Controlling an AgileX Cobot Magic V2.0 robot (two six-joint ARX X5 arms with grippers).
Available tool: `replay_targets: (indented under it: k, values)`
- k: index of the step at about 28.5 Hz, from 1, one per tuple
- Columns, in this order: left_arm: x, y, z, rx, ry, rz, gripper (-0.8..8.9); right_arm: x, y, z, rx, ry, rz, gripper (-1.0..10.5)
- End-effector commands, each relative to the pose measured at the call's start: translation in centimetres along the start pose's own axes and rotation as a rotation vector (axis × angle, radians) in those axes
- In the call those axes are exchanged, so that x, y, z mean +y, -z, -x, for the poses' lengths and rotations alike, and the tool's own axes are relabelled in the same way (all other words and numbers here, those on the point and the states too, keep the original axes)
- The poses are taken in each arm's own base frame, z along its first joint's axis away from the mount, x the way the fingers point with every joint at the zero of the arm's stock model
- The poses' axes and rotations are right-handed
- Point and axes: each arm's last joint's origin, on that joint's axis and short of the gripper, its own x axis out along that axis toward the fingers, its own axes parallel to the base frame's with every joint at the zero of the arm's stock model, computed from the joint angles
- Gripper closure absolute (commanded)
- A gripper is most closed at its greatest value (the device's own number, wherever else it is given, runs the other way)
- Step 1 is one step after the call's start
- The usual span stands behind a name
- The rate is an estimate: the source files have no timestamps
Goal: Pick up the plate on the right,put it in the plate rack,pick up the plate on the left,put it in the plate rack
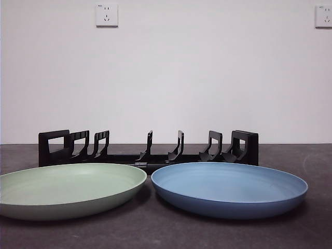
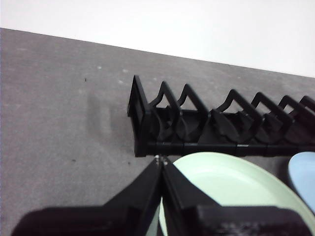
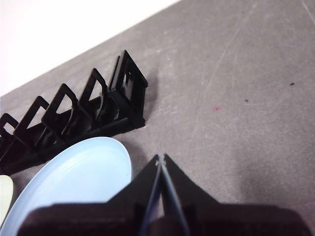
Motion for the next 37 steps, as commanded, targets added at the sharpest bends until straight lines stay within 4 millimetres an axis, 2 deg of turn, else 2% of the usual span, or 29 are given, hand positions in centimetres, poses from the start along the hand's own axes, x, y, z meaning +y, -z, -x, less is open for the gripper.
replay_targets:
  k: [1, 7, 11, 16, 20, 22, 24, 25, 37]
  values:
    - [-0.3, -1.2, 0.0, 0.011, 0.000, 0.019, 8.19, 0.7, -1.5, 0.1, -0.004, 0.000, 0.006, 9.6]
    - [-0.7, -4.0, -0.9, 0.069, -0.014, 0.027, 8.19, 2.0, -4.7, -0.5, 0.059, 0.019, 0.040, 9.6]
    - [-1.2, -5.9, -2.0, 0.128, 0.022, 0.033, 8.19, 2.9, -6.9, -1.7, 0.133, -0.014, 0.066, 9.6]
    - [-1.7, -7.8, -4.1, 0.228, 0.159, 0.059, 8.18, 3.7, -8.9, -4.0, 0.274, -0.063, 0.073, 9.5]
    - [-2.1, -8.9, -6.7, 0.354, 0.321, 0.108, 8.14, 3.9, -9.8, -7.2, 0.456, -0.140, 0.086, 9.4]
    - [-2.1, -8.9, -7.7, 0.415, 0.357, 0.135, 7.73, 3.8, -9.6, -8.7, 0.528, -0.176, 0.082, 8.9]
    - [-2.1, -8.7, -8.5, 0.455, 0.353, 0.149, 5.70, 3.7, -8.9, -9.8, 0.584, -0.175, 0.076, 7.4]
    - [-2.1, -8.6, -8.8, 0.471, 0.355, 0.153, 5.41, 3.7, -8.4, -10.3, 0.612, -0.175, 0.074, 7.3]
    - [-4.0, -8.9, -10.3, 0.509, 0.397, 0.114, 5.39, 2.8, -3.3, -15.2, 0.829, -0.128, 0.073, 7.4]
